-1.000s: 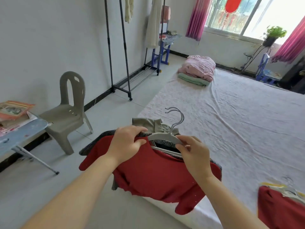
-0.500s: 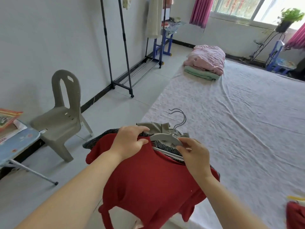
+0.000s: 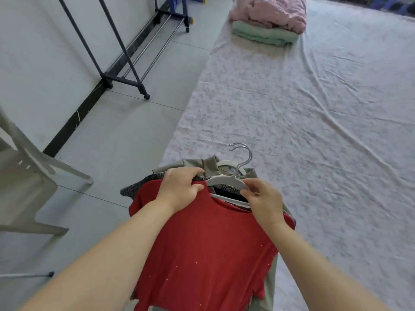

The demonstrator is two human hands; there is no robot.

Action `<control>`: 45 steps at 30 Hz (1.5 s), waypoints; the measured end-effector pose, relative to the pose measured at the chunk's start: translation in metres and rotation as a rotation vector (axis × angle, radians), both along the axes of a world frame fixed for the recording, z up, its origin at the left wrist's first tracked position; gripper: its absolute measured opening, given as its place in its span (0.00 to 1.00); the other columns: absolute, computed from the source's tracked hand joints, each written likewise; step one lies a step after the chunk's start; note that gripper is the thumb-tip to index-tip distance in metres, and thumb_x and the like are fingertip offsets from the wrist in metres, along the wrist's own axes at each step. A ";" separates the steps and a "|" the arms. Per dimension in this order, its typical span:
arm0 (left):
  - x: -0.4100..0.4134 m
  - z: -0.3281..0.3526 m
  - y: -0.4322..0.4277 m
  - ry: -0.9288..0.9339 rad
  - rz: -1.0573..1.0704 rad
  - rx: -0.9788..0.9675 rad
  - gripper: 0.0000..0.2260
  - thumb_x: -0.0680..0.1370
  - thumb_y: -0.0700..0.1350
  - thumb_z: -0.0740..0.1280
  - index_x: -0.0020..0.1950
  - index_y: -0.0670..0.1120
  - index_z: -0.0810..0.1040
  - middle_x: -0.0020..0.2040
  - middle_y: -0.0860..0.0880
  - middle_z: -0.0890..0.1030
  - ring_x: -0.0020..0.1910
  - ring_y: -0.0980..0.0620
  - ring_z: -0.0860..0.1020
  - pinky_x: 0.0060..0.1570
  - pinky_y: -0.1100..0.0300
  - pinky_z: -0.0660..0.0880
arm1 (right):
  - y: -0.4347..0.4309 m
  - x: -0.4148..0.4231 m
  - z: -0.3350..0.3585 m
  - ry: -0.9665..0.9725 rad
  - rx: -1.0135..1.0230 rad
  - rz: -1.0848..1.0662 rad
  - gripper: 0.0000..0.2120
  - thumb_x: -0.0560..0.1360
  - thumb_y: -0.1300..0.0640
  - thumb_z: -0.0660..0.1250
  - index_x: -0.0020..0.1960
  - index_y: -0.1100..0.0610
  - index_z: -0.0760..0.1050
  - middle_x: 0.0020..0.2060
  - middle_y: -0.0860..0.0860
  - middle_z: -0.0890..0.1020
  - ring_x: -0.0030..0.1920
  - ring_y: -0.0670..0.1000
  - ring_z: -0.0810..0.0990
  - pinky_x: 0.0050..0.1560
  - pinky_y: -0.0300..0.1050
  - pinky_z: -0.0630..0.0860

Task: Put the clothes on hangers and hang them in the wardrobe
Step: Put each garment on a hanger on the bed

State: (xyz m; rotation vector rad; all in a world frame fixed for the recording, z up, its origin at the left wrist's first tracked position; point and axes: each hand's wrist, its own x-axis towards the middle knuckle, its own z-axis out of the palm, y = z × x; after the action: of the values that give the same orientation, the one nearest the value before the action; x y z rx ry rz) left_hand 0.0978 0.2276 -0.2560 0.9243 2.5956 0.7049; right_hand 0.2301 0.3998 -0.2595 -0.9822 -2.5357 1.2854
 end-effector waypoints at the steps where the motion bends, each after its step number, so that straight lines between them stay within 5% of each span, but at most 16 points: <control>1: -0.009 -0.008 0.008 -0.005 -0.009 0.000 0.16 0.73 0.48 0.69 0.60 0.49 0.77 0.53 0.51 0.82 0.55 0.49 0.77 0.59 0.53 0.68 | 0.007 -0.008 -0.008 -0.005 -0.012 -0.016 0.10 0.70 0.61 0.70 0.48 0.49 0.81 0.42 0.45 0.82 0.42 0.40 0.77 0.43 0.28 0.68; 4: -0.033 -0.031 0.033 -0.005 -0.031 -0.001 0.16 0.73 0.48 0.68 0.61 0.50 0.77 0.57 0.52 0.80 0.58 0.50 0.76 0.61 0.53 0.67 | 0.028 -0.029 -0.030 -0.022 0.001 -0.056 0.09 0.70 0.61 0.71 0.48 0.50 0.82 0.41 0.46 0.83 0.43 0.45 0.79 0.43 0.34 0.69; 8: -0.057 -0.068 0.063 0.024 -0.022 -0.013 0.16 0.74 0.48 0.68 0.62 0.49 0.76 0.58 0.50 0.79 0.59 0.49 0.74 0.59 0.55 0.64 | 0.052 -0.055 -0.064 -0.054 0.039 -0.108 0.09 0.71 0.61 0.70 0.50 0.53 0.81 0.42 0.49 0.83 0.46 0.49 0.79 0.40 0.27 0.65; 13: -0.066 -0.114 0.071 0.064 -0.029 -0.154 0.21 0.76 0.49 0.66 0.68 0.47 0.69 0.65 0.47 0.70 0.65 0.47 0.66 0.63 0.54 0.60 | 0.063 -0.077 -0.105 -0.219 0.035 -0.097 0.19 0.72 0.60 0.69 0.62 0.58 0.74 0.54 0.55 0.80 0.56 0.53 0.76 0.54 0.41 0.67; 19: -0.049 -0.125 0.052 0.046 -0.078 -0.241 0.22 0.76 0.50 0.64 0.69 0.47 0.67 0.67 0.47 0.69 0.66 0.47 0.66 0.64 0.54 0.60 | 0.027 -0.044 -0.116 -0.269 0.039 -0.045 0.17 0.72 0.61 0.69 0.61 0.60 0.75 0.56 0.56 0.78 0.59 0.54 0.74 0.60 0.41 0.65; 33: -0.005 0.004 0.018 0.125 -0.311 -0.296 0.21 0.77 0.54 0.60 0.69 0.49 0.66 0.65 0.51 0.70 0.64 0.50 0.68 0.63 0.55 0.61 | -0.034 0.035 0.004 -0.301 0.148 -0.066 0.19 0.75 0.58 0.66 0.65 0.57 0.71 0.61 0.53 0.74 0.63 0.53 0.70 0.65 0.44 0.64; 45: 0.094 0.105 -0.018 0.196 -0.678 -0.282 0.23 0.78 0.55 0.60 0.71 0.50 0.63 0.67 0.51 0.70 0.66 0.49 0.68 0.64 0.53 0.64 | -0.120 0.170 0.102 -0.391 0.141 -0.368 0.21 0.76 0.54 0.65 0.67 0.55 0.68 0.63 0.52 0.72 0.63 0.51 0.69 0.64 0.43 0.67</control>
State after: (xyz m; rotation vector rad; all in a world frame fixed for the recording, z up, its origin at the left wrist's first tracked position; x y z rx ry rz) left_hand 0.1920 0.2095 -0.1512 1.6992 2.2072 0.0669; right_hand 0.4002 0.2801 -0.1576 -1.7066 -2.4858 0.8674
